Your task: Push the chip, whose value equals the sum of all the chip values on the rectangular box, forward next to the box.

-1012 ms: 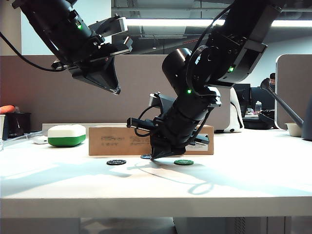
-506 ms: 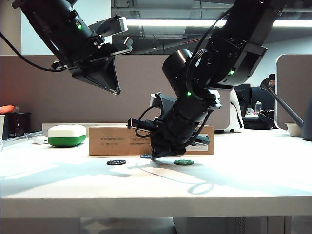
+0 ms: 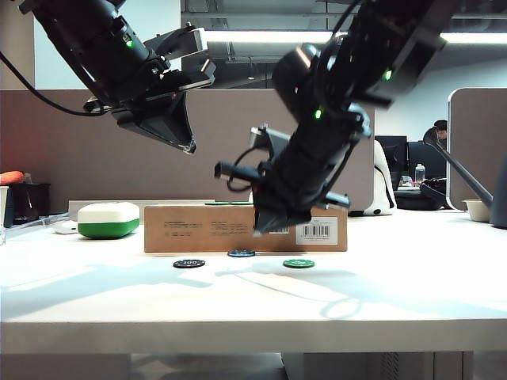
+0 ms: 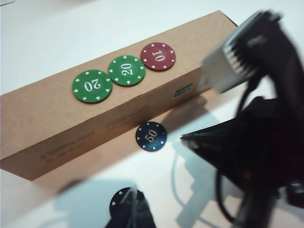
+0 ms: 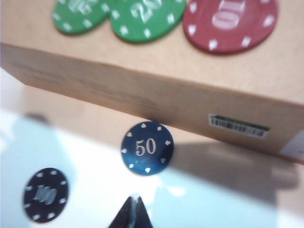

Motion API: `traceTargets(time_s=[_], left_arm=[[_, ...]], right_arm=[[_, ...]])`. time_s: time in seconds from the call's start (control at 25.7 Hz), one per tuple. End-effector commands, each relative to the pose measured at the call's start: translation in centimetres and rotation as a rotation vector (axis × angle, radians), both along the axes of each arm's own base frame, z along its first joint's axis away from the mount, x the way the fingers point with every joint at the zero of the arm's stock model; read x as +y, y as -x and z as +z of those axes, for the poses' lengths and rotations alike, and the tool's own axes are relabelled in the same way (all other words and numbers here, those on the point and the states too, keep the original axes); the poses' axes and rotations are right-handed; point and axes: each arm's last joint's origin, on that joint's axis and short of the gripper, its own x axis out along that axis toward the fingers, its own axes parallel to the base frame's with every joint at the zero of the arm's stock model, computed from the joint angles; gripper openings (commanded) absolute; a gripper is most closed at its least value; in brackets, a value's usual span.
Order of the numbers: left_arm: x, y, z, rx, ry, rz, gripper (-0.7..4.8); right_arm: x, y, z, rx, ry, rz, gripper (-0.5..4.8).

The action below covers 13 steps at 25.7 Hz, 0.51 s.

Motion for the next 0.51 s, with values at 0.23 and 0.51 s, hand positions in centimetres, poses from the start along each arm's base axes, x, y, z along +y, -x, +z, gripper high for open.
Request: traceTargets(time_s=[0.23,0.51], left_arm=[[-0.1,0.0,0.3,-0.016,0.011,-0.004,-0.05],[-0.1,0.0,0.3,-0.016,0.011,-0.004,-0.05]], right_arm=[[-1.2,1.6,3.3,-0.006,0.103,0.062,-0.05],[-2.1,2.8,3.8,0.073,0.174,0.048,-0.05]])
